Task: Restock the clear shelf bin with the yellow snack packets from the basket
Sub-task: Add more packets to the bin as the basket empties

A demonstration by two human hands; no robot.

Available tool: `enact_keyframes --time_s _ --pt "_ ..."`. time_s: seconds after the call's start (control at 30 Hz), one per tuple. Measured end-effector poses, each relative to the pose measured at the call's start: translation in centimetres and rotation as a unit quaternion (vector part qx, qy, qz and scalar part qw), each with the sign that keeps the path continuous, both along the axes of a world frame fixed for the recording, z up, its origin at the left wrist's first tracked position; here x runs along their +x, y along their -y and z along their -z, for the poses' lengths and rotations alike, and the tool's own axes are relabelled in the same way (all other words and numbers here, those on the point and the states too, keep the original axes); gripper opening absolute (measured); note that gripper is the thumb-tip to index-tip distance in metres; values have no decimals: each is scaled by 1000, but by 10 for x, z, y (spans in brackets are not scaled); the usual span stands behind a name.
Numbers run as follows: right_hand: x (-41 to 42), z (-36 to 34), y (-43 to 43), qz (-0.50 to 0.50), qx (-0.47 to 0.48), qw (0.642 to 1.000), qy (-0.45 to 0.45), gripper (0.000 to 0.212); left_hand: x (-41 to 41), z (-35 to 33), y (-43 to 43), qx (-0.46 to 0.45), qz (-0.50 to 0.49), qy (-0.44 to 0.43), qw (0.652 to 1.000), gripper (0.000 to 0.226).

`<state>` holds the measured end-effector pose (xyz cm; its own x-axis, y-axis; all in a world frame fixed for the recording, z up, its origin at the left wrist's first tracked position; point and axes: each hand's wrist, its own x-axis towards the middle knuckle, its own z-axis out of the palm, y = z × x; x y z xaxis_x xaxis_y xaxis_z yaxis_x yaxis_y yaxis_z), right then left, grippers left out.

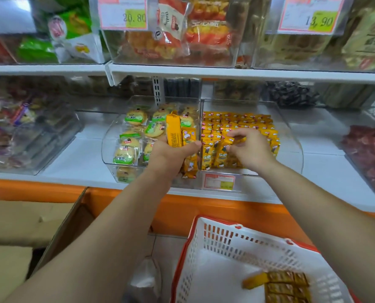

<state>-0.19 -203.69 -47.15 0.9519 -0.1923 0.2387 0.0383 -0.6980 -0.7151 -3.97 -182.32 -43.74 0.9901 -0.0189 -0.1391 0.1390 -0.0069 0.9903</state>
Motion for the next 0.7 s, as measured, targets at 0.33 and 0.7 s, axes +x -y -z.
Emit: enact_keyframes --time_s 0.33,0.7 --pt "30 31 -20 25 -48 996 -66 34 5 4 -10 -6 10 19 1000 29" --pt "-78 -25 4 -74 68 993 -63 22 -8 3 2 25 77 16 997 29"
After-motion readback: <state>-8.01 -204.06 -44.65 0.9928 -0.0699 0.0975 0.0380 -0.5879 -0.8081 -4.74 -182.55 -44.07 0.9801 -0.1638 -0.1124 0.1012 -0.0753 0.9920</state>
